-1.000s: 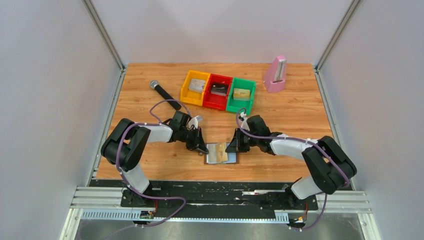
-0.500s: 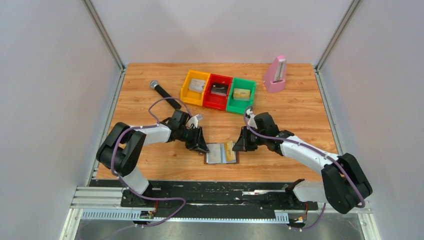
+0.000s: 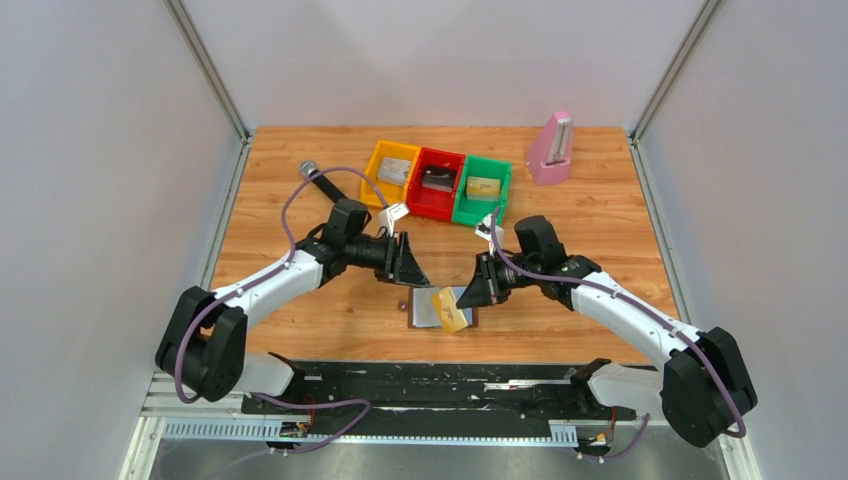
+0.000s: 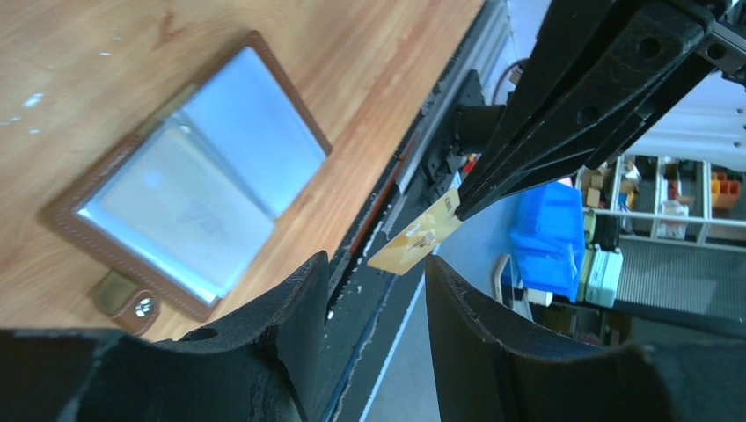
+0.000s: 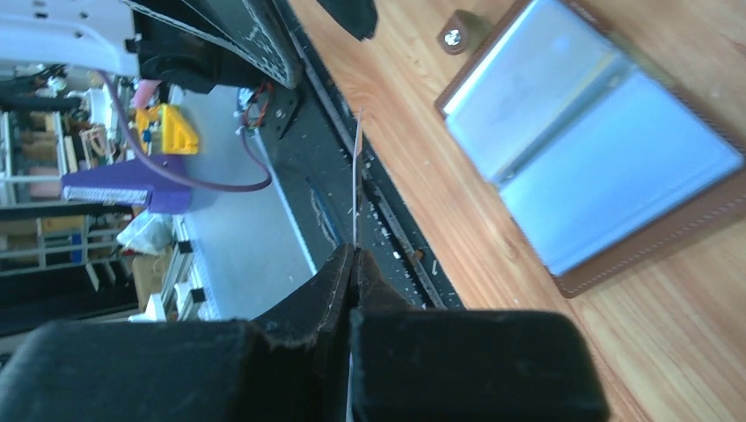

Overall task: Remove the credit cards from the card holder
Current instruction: Remove the credit card from the card holder, then place the credit card in the storage box.

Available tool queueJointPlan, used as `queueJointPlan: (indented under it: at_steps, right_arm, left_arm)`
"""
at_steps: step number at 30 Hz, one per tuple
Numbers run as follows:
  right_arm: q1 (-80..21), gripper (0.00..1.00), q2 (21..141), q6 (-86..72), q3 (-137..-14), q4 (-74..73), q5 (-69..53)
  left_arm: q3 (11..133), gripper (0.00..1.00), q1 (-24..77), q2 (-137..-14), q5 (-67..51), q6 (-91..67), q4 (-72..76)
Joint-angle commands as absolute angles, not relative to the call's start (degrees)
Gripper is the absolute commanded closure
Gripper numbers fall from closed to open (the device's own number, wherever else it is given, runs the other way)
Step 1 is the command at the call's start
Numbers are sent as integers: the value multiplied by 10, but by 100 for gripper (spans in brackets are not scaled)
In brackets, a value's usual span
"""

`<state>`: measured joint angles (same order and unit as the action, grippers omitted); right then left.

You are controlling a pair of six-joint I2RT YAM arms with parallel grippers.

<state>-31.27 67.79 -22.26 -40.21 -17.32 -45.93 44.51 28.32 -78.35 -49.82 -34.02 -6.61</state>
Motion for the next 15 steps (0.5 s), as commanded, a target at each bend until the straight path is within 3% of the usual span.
queueJointPlan:
  at_steps: [1, 11, 15]
  right_arm:
    - [-320, 100, 663, -202, -428, -167, -527]
    - [-338, 100, 661, -215, -428, -149, -544]
    - [-338, 100, 658, -217, -426, -146, -543]
  left_arm:
    - [470, 47, 307, -770, -545, -346, -55]
    - [489, 46, 354, -793, -558, -347, -45]
    - [490, 53, 363, -802, -568, -349, -37]
